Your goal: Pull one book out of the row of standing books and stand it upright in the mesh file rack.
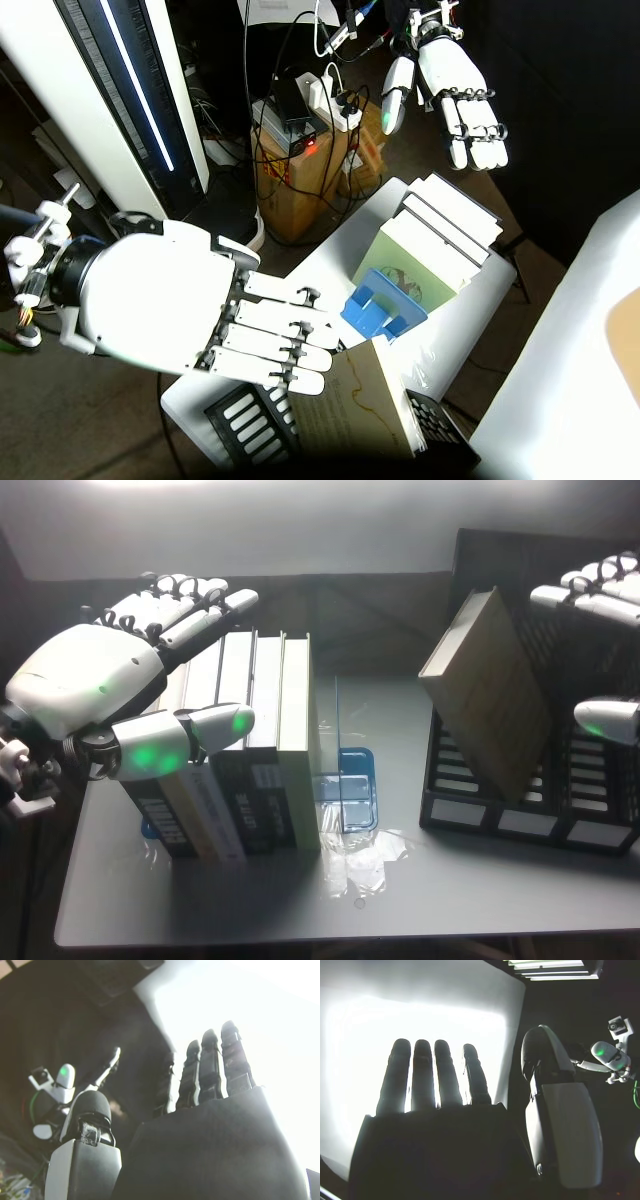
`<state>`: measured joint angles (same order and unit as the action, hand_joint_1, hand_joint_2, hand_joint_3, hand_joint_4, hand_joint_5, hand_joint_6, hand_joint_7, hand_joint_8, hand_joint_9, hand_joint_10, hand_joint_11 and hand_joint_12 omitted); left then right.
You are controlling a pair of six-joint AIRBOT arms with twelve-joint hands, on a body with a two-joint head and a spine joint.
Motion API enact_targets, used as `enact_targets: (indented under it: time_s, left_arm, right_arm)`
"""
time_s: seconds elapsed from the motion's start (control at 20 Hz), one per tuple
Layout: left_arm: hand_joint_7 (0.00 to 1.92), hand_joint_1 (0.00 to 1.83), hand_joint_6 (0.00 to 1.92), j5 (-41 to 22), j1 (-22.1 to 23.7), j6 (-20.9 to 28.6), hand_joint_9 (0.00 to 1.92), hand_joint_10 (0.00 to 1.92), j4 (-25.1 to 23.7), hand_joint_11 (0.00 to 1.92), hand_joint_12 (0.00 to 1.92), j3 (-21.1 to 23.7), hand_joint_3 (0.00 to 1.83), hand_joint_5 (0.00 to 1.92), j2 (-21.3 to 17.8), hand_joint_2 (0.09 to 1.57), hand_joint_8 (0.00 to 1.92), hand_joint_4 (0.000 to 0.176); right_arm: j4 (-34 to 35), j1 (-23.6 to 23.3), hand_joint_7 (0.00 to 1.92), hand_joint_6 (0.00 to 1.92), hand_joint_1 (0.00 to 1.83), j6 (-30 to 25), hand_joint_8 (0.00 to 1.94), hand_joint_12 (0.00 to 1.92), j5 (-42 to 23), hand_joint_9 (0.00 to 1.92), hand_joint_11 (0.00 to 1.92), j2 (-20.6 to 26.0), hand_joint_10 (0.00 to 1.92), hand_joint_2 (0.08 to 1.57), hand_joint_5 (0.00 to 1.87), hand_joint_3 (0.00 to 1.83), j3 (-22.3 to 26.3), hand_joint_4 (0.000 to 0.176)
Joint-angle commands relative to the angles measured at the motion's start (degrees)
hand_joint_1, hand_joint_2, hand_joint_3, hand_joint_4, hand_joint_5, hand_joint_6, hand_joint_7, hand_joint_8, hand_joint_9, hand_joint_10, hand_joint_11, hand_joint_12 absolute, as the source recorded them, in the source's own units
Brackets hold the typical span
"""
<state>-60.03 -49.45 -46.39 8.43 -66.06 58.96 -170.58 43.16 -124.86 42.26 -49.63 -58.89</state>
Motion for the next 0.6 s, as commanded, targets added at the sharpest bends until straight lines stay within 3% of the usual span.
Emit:
enact_targets:
  time_s: [0.0,0.05,0.1,0.25,0.35,0.4,0.45,0.55]
  left_arm:
    - [0.00,0.00,0.00,-7.62,0.69,0.29,0.00,0.00,0.00,0.00,0.00,-0.29,0.00,0.00,0.12,1.26,0.00,0.115]
    - [0.00,0.00,0.00,-7.76,0.68,0.29,0.00,0.00,0.00,0.00,0.00,-0.27,0.00,0.00,0.12,1.27,0.00,0.109]
    - [0.00,0.01,0.00,-7.79,0.67,0.29,0.00,0.00,0.00,0.00,0.00,-0.26,0.00,0.00,0.12,1.28,0.00,0.117]
    - [0.00,0.02,0.00,-7.84,0.64,0.29,0.00,0.00,-0.08,0.00,0.00,-0.11,0.00,0.00,0.06,1.28,0.00,0.118]
    - [0.00,0.04,0.00,-7.94,0.62,0.28,0.00,0.00,-0.15,0.00,0.00,0.20,0.00,0.00,-0.16,1.27,0.00,0.133]
    - [0.00,0.05,0.00,-7.88,0.62,0.28,0.00,0.00,-0.16,0.00,0.00,0.43,0.00,0.00,-0.37,1.28,0.00,0.131]
    - [0.00,0.02,0.00,-7.87,0.63,0.28,0.00,0.00,-0.16,0.00,0.00,0.60,0.01,0.00,-0.52,1.30,0.00,0.111]
    - [0.00,0.00,0.00,-7.80,0.66,0.30,0.00,0.00,-0.05,0.00,0.00,0.55,0.01,0.00,-0.48,1.31,0.00,0.089]
  right_arm:
    - [-1.99,-0.31,0.00,0.00,0.36,-0.63,0.00,0.00,8.45,0.00,0.00,0.32,0.00,1.24,0.00,0.00,-0.09,0.080]
    - [-1.99,-0.19,0.00,0.00,0.34,-1.18,0.00,0.00,9.59,0.00,0.00,0.05,0.00,1.24,0.00,0.00,-0.15,0.063]
    - [-1.99,-0.09,0.00,0.00,0.33,-1.59,0.00,0.00,9.99,0.00,0.00,-0.20,0.00,1.25,0.00,0.00,-0.32,0.065]
    - [-1.99,0.86,0.00,0.00,0.32,-4.76,0.00,0.00,11.90,0.00,0.00,-1.43,0.00,1.26,0.00,0.01,-1.38,0.065]
    - [-1.99,1.40,0.00,0.00,0.35,-6.51,0.00,0.00,13.58,0.00,0.00,-1.74,0.00,1.26,0.00,0.00,-1.63,0.073]
    - [-1.99,1.45,0.00,0.00,0.34,-7.07,0.00,0.00,14.20,0.00,0.00,-1.81,0.00,1.24,0.00,0.00,-1.66,0.084]
    - [-1.99,1.45,0.00,0.00,0.32,-7.95,0.00,0.00,14.38,0.00,0.00,-1.90,0.00,1.21,0.00,0.00,-1.87,0.076]
    - [-1.99,1.59,0.00,0.00,0.33,-10.50,0.00,0.00,15.18,0.00,0.00,-2.68,0.00,1.22,0.00,0.00,-2.95,0.082]
